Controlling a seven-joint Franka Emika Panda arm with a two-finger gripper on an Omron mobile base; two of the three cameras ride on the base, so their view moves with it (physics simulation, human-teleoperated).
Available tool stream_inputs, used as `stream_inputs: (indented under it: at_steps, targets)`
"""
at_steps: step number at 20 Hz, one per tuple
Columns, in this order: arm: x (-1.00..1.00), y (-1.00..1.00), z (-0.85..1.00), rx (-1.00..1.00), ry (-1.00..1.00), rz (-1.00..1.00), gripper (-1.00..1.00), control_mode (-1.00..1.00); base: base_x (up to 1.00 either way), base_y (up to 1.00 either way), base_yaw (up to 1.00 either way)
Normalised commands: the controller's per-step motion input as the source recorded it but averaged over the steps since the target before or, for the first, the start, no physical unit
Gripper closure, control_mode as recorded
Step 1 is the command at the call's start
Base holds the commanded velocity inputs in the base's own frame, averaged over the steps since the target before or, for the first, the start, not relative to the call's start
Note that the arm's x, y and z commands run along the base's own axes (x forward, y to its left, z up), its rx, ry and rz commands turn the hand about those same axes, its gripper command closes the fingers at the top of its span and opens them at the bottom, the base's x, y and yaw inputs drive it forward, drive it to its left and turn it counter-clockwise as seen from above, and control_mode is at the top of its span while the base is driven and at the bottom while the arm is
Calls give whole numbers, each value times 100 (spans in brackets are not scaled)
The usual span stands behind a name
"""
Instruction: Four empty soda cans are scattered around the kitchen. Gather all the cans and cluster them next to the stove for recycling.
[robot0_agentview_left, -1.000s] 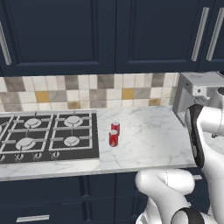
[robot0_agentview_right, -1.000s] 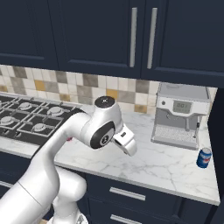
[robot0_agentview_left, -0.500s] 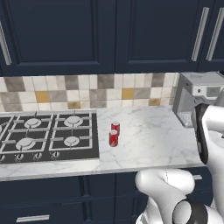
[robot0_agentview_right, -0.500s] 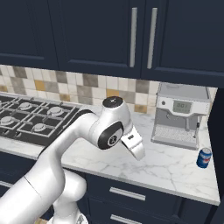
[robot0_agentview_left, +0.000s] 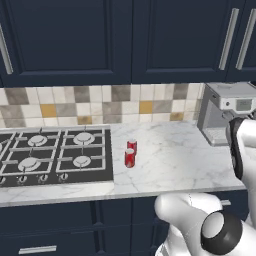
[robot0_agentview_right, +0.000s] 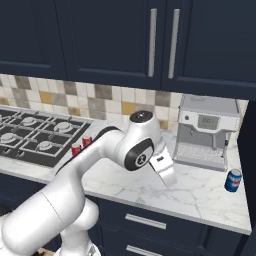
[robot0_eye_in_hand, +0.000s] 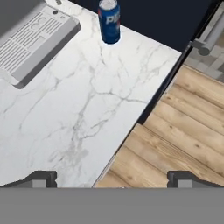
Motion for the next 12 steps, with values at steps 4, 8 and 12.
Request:
stream_inputs:
  at_steps: [4, 8, 12]
  targets:
    - [0, -46, 0, 1, 0, -9, -100, -100, 0, 0, 0]
    - [2, -44, 0, 1, 0, -8, -100, -100, 0, 0, 0]
    - [8, -40, 0, 0, -1, -12, -100, -100, 0, 0, 0]
